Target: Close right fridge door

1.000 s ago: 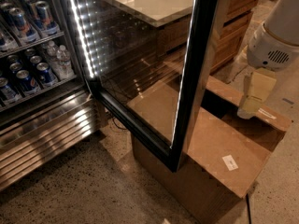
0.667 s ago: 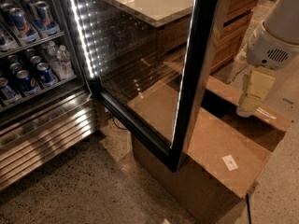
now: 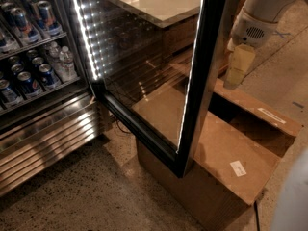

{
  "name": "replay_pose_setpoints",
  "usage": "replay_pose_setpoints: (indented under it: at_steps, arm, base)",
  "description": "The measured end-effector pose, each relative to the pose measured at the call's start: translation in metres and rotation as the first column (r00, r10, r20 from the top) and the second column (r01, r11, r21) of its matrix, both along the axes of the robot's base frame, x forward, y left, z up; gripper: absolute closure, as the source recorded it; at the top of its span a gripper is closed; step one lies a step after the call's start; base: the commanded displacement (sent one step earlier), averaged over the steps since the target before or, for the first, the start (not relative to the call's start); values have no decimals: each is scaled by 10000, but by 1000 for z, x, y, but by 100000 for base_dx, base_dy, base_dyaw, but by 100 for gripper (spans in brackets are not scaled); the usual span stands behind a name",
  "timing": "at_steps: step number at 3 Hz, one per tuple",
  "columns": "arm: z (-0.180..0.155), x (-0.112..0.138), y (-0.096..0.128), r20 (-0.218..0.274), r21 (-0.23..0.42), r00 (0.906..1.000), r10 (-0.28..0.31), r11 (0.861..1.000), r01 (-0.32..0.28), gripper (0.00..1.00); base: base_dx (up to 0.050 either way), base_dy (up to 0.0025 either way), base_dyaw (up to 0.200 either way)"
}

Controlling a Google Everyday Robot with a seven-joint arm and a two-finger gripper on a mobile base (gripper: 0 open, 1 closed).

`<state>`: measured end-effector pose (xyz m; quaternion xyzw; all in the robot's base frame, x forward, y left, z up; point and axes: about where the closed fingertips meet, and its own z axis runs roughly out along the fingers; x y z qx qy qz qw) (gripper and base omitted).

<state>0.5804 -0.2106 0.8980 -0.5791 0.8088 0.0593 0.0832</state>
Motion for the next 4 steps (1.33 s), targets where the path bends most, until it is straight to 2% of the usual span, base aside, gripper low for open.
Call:
replay_pose_setpoints:
  at_steps: [1,2,3,4]
  arm:
    - [-23,60,6,-241,71,9978,-621,9980,623,0]
    - [-28,105,-4,890,-4,9896,-1132,9935,1137,0]
    - [-46,83,-2,1036,-9,9899,-968,9952,974,0]
    - [-47,77,0,1105,-79,9904,-825,9964,839,0]
  base:
    - [0,0,0]
    - [0,0,0]
    - [0,0,0]
    - [0,0,0]
